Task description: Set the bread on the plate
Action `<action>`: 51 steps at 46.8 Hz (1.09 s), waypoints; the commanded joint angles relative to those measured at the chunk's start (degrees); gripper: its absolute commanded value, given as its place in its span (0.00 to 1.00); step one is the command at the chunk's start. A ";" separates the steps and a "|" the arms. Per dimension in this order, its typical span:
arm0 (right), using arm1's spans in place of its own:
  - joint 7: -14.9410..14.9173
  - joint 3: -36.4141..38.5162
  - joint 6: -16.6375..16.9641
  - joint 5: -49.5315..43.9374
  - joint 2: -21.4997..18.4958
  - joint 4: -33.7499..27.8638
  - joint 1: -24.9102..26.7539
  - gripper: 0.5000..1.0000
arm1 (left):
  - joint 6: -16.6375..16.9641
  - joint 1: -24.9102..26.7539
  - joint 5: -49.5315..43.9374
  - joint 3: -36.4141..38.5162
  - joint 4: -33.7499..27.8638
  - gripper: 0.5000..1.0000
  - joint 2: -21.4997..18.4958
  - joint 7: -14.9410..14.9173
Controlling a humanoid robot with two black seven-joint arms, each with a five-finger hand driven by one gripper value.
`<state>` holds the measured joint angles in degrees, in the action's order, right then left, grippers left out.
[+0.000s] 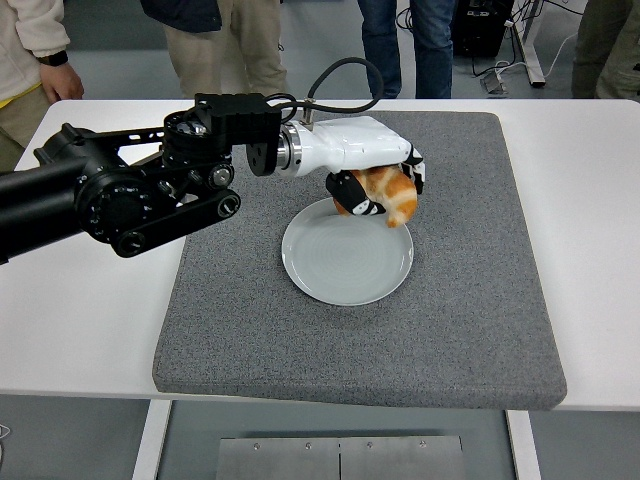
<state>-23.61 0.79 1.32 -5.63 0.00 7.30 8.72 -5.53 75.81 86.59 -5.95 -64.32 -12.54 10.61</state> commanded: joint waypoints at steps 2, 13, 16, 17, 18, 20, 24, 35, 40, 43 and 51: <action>-0.03 0.00 0.00 0.00 0.00 0.00 -0.02 1.00 | 0.00 -0.93 1.03 0.50 0.86 0.00 0.24 0.03; -0.04 0.00 0.00 0.00 0.00 0.00 -0.02 1.00 | 0.61 -2.86 1.82 1.38 3.06 0.00 1.29 0.46; -0.04 0.00 0.00 0.00 0.00 0.00 -0.02 1.00 | 0.96 -3.74 2.00 1.65 3.32 0.00 1.29 0.73; 0.05 0.00 0.00 0.00 0.00 0.00 -0.02 1.00 | 1.14 -4.00 2.09 1.65 3.41 0.00 1.38 0.82; -0.03 0.00 0.00 0.00 0.00 0.00 -0.02 1.00 | 1.31 -4.35 2.18 1.65 3.50 0.00 1.55 0.82; 0.05 0.00 0.00 0.00 0.00 0.00 -0.02 1.00 | 1.58 -5.06 2.26 1.74 3.85 0.00 1.82 0.91; 0.05 0.00 0.00 0.00 0.00 0.00 -0.02 1.00 | 2.19 -6.29 2.35 2.09 4.47 0.00 1.91 1.34; 0.05 -0.09 0.00 0.00 0.00 0.00 -0.02 1.00 | 3.77 -7.61 4.11 2.09 6.40 0.00 1.91 2.14; -0.03 0.00 0.00 0.00 0.00 0.00 -0.02 1.00 | 3.95 -7.70 4.11 2.09 7.19 0.00 1.91 2.66; 0.05 0.00 0.00 0.00 0.00 0.00 -0.02 1.00 | 4.04 -7.70 4.20 2.09 7.28 0.00 1.91 2.84; 0.05 0.00 0.00 0.00 0.00 0.00 -0.02 1.00 | 5.18 -8.05 3.85 4.28 7.72 0.00 1.99 2.93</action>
<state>-23.57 0.78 1.32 -5.62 0.00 7.29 8.71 -0.96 67.79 90.71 -2.66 -56.68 -10.54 13.53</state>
